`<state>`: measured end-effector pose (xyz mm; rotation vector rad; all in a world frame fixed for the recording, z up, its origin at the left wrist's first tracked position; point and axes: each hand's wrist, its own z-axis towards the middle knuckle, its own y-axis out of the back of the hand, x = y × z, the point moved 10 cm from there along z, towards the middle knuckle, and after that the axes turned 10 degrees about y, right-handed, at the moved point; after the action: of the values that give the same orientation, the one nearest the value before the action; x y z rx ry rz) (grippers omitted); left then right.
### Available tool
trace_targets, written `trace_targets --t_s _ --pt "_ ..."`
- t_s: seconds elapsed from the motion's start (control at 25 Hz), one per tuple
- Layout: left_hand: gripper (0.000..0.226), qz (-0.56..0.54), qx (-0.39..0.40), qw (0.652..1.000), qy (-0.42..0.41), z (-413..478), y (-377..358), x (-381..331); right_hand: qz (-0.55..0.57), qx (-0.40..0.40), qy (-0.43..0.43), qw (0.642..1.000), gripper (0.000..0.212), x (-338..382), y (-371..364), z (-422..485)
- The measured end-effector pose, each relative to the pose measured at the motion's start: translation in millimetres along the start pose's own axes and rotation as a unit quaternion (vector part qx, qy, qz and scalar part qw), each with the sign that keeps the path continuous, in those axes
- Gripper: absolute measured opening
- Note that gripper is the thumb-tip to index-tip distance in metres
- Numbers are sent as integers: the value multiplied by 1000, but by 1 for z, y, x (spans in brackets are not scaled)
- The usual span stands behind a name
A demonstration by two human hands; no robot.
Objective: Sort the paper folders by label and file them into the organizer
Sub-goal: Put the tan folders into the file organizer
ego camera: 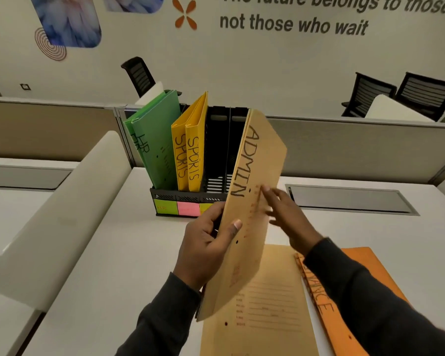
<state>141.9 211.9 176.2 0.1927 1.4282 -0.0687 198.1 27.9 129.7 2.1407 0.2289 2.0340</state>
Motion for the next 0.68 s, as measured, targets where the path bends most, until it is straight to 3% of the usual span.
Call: trace_targets --t_s 0.24,0.44,0.56,0.68 --pt "33 38 -27 993 -106 35 9 -40 61 65 147 985 56 139 -12 82" --pt "29 30 28 994 -104 107 0 -34 93 61 186 976 46 184 4 157" --pt "35 31 53 996 -64 152 -7 -14 92 40 176 979 53 185 18 189" --pt "35 37 61 997 -34 186 -11 9 74 47 148 985 77 179 24 209"
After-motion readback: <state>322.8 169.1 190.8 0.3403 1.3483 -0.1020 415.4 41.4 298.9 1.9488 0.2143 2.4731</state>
